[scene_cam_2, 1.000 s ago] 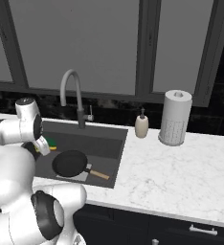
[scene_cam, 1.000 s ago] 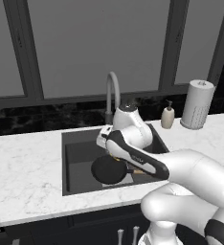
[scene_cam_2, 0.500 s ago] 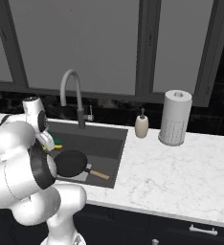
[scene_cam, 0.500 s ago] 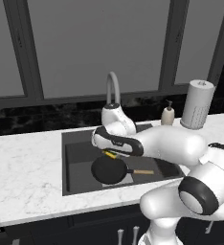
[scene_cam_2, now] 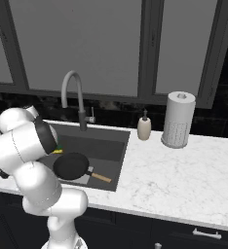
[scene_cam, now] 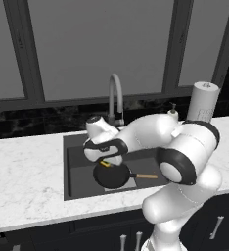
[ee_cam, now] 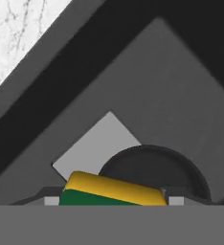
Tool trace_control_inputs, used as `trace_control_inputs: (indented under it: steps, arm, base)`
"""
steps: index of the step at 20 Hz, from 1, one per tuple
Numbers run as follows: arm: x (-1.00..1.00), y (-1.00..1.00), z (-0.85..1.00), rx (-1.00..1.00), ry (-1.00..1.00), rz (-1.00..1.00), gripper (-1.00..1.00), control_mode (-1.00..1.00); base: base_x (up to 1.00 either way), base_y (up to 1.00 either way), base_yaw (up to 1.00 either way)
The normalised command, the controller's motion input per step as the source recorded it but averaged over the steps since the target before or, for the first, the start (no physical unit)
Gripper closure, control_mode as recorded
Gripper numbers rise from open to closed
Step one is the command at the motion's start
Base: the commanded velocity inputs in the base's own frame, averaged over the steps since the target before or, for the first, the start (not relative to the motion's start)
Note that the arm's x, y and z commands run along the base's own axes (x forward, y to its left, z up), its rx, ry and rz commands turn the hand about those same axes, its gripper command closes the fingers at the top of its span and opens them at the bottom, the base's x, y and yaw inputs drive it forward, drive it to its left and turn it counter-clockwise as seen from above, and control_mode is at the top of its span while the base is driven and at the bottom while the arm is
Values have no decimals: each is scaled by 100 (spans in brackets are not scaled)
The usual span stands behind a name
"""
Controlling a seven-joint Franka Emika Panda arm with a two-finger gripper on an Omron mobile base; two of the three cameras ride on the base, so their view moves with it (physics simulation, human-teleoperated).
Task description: Pick the pan and sponge and place them into the sink. Then turn on the water.
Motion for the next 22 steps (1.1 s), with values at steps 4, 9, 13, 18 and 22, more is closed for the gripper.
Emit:
trace_control_inputs:
  steps: [4, 9, 13, 18, 22]
  arm:
    - [36, 0, -56, -6, 0, -4, 100, -100]
    - [15, -10, -68, -4, -5, -4, 100, -100]
    - [5, -16, -67, 0, -10, -2, 100, -100]
    - [19, -7, -59, 0, -13, 0, 100, -100]
    - [24, 0, -50, 0, -13, 0, 100, -100]
  base:
    - [0, 0, 0]
    - [0, 0, 0]
    - [0, 0, 0]
    - [0, 0, 0]
    - [0, 0, 0]
